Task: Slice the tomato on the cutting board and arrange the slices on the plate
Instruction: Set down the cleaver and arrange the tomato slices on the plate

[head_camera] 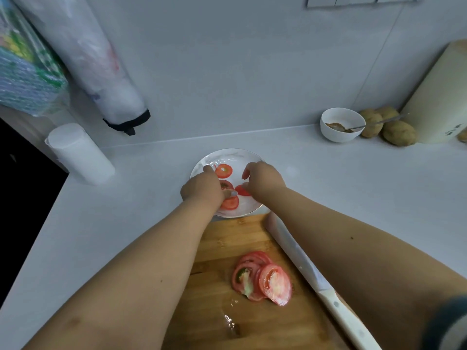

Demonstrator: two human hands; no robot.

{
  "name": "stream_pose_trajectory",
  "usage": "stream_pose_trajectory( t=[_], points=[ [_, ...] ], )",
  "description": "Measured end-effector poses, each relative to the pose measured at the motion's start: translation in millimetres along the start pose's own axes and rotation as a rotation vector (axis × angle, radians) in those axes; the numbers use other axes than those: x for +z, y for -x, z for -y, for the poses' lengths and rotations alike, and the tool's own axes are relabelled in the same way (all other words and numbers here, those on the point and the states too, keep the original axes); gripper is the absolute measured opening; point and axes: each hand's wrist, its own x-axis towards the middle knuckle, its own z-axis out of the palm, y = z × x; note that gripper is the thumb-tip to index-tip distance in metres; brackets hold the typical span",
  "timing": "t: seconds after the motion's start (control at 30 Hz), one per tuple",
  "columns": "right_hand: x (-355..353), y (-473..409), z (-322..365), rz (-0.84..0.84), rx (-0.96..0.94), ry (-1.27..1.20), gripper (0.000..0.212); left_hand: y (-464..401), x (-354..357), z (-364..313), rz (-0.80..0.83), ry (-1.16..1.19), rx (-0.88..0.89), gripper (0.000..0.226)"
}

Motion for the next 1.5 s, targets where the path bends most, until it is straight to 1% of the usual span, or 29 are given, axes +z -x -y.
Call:
stream_pose_trajectory(
  t=[0.07, 0.13, 0.2, 0.23, 0.3, 0.33, 0.37, 0.4, 0.47, 0.5, 0.53, 0.57, 0.63, 0.7, 0.8, 0.9, 1.0, 1.07, 1.17, 1.23, 1.3, 1.4, 1.5],
  points=[
    [-6.2, 5.1, -0.8, -0.005, -0.036, -0.040, 0.029, 5.4, -3.3, 3.8, -0.041, -0.054, 0.052, 0.075],
    [-13.6, 14.5, -2.1, 0.019, -0.083, -0.070, 0.024, 15.2, -6.8, 6.6, -0.140, -0.054, 0.120, 0.064],
    [-21.8, 27.8, -4.8, 0.074, -0.140, -0.091, 0.018, 29.3, -11.2, 7.9, -0.206, 0.062, 0.195, 0.045],
    [-26.3, 36.2, -6.3, 0.113, -0.169, -0.087, 0.016, 38.3, -12.9, 8.3, -0.207, 0.143, 0.237, 0.033],
    [-35.0, 52.9, -9.6, 0.210, -0.210, -0.056, 0.016, 57.4, -13.2, 9.4, -0.164, 0.288, 0.312, 0.013],
    [-38.6, 61.4, -11.7, 0.265, -0.217, -0.042, 0.017, 67.8, -12.3, 9.8, -0.133, 0.339, 0.339, 0.008],
    [-41.7, 69.6, -14.0, 0.318, -0.219, -0.028, 0.019, 77.0, -11.1, 10.7, -0.083, 0.384, 0.355, 0.009],
    [-43.7, 77.6, -16.5, 0.366, -0.218, -0.009, 0.022, 85.0, -9.9, 12.4, 0.001, 0.428, 0.353, 0.014],
    [-44.6, 94.3, -22.9, 0.448, -0.204, 0.043, 0.031, 99.4, -7.9, 16.4, 0.245, 0.495, 0.309, 0.026],
    [-44.1, 103.2, -26.2, 0.478, -0.197, 0.071, 0.036, 105.8, -6.1, 18.4, 0.357, 0.497, 0.289, 0.033],
    [-42.9, 112.4, -29.1, 0.496, -0.195, 0.099, 0.039, 111.6, -2.9, 20.3, 0.432, 0.466, 0.279, 0.039],
    [-41.0, 121.5, -31.6, 0.498, -0.198, 0.129, 0.042, 117.7, 0.5, 21.9, 0.464, 0.413, 0.278, 0.044],
    [-34.5, 137.4, -34.9, 0.471, -0.220, 0.202, 0.046, 127.9, 6.5, 23.1, 0.463, 0.320, 0.265, 0.051],
    [-25.2, 149.3, -35.8, 0.427, -0.245, 0.265, 0.046, 135.1, 10.9, 22.7, 0.470, 0.302, 0.238, 0.058],
    [-13.8, 159.0, -35.6, 0.358, -0.229, 0.311, 0.044, 143.1, 12.9, 21.5, 0.436, 0.252, 0.227, 0.060],
    [-9.0, 165.9, -38.1, 0.323, -0.220, 0.303, 0.032, 152.5, 14.5, 21.4, 0.390, 0.298, 0.197, 0.051],
    [-6.8, 170.2, -41.2, 0.326, -0.215, 0.284, 0.018, 159.3, 16.2, 23.9, 0.392, 0.387, 0.214, 0.031],
    [-7.3, 172.0, -42.0, 0.317, -0.210, 0.238, 0.016, 162.4, 16.1, 26.7, 0.404, 0.446, 0.253, 0.022],
    [-11.3, 175.4, -42.6, 0.329, -0.226, 0.126, 0.020, 165.2, 16.4, 33.4, 0.412, 0.526, 0.266, 0.017],
    [-19.0, 176.3, -42.8, 0.352, -0.213, -0.009, 0.022, 164.8, 14.4, 39.4, 0.424, 0.589, 0.264, 0.015],
    [-29.5, 173.3, -42.8, 0.364, -0.157, -0.185, 0.023, 163.1, 7.6, 43.2, 0.414, 0.689, 0.258, 0.013],
    [-42.2, 161.5, -40.5, 0.312, -0.024, -0.495, 0.018, 152.7, -8.7, 44.5, 0.290, 0.848, 0.175, 0.013],
    [-49.2, 141.8, -34.9, 0.215, 0.101, -0.788, 0.012, 131.5, -22.1, 42.9, 0.144, 0.905, 0.082, 0.010]
  ],
)
